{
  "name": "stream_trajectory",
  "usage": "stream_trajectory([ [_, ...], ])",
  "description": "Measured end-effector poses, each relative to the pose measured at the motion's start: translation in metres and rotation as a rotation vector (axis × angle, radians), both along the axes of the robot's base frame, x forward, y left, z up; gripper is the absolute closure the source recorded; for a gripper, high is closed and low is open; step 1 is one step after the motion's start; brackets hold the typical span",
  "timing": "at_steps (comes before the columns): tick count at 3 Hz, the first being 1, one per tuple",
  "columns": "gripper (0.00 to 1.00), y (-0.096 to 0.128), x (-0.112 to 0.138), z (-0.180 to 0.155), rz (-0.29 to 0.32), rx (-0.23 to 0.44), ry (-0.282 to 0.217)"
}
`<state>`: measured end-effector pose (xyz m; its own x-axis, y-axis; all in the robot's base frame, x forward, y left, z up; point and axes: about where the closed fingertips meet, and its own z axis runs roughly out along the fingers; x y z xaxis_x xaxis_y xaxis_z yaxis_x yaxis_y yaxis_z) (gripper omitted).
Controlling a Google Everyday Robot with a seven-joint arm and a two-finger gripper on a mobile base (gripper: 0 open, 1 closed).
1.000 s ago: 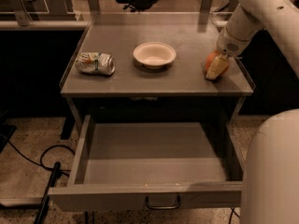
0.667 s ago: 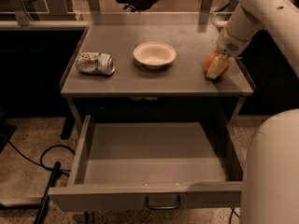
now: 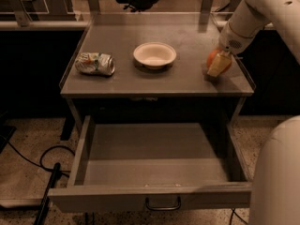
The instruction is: Place orange into top drawer
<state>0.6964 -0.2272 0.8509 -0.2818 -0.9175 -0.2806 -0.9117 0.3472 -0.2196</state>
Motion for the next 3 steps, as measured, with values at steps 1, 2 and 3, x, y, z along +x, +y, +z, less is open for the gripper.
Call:
stream_trajectory([
  [1, 1.0, 0.002, -0.025, 0.017, 0.001, 0.008, 0.003],
  [2, 1.0, 0.015, -0.059, 0.029, 0.049, 0.059, 0.03],
  [3, 1.0, 0.016, -0.06, 0.029, 0.051, 0.062, 0.03],
])
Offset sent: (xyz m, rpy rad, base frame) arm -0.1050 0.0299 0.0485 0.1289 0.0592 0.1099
